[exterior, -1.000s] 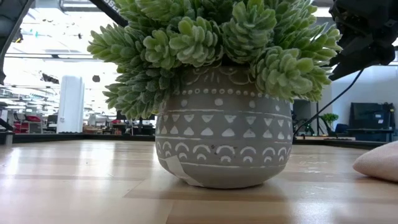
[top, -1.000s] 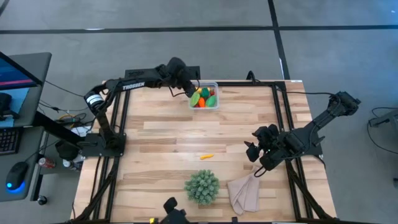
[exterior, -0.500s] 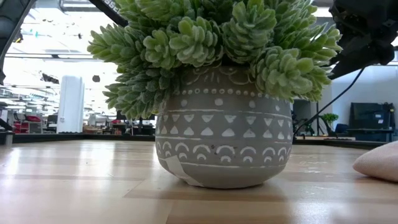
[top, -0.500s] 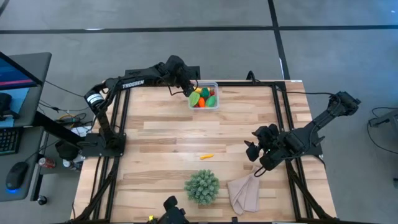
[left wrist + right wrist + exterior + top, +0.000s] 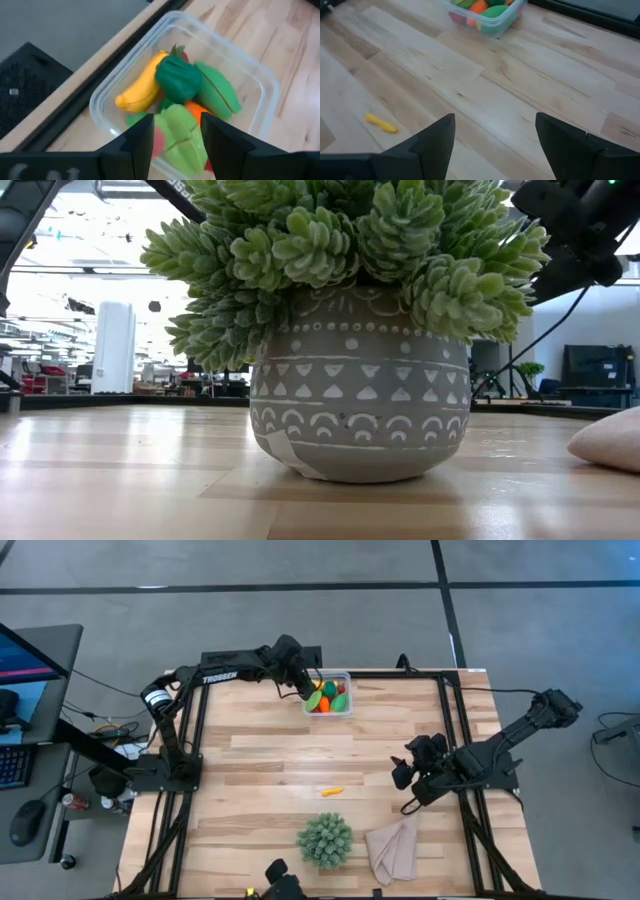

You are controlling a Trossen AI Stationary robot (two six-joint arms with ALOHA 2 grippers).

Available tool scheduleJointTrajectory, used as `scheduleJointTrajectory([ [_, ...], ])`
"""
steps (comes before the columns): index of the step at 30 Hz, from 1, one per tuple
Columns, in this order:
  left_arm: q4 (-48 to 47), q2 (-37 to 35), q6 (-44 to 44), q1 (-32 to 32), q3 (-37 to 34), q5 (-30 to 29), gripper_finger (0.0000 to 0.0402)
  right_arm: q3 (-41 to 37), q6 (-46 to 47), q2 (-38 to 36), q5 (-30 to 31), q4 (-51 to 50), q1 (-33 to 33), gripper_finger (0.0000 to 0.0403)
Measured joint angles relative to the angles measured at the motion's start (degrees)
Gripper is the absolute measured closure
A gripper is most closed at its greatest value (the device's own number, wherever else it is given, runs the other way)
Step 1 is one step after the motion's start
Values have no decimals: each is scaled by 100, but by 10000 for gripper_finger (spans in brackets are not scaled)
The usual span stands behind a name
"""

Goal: Pick and placing Produce into tupperware
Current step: Put the corn into the transparent bin

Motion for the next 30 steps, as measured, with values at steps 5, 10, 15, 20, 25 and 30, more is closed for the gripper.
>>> scheduleJointTrajectory([
  [5,100,1,25,2,5,-54,242,0,0,0,-7,1,9,132],
  [10,93,1,34,21,5,69,241,0,0,0,-11,1,8,132],
  [15,48,-33,42,33,5,978,241,0,-29,0,-62,53,10,132],
  [20,-293,-354,189,-6,5,2180,241,-2,-1184,0,-598,657,5,132],
  [25,-1069,-961,835,-354,4,2272,241,-2,-2563,0,-1068,1284,-207,132],
  [30,-1613,-1688,1178,-836,-101,1873,241,-2,-3757,2,-1957,1791,-737,132],
])
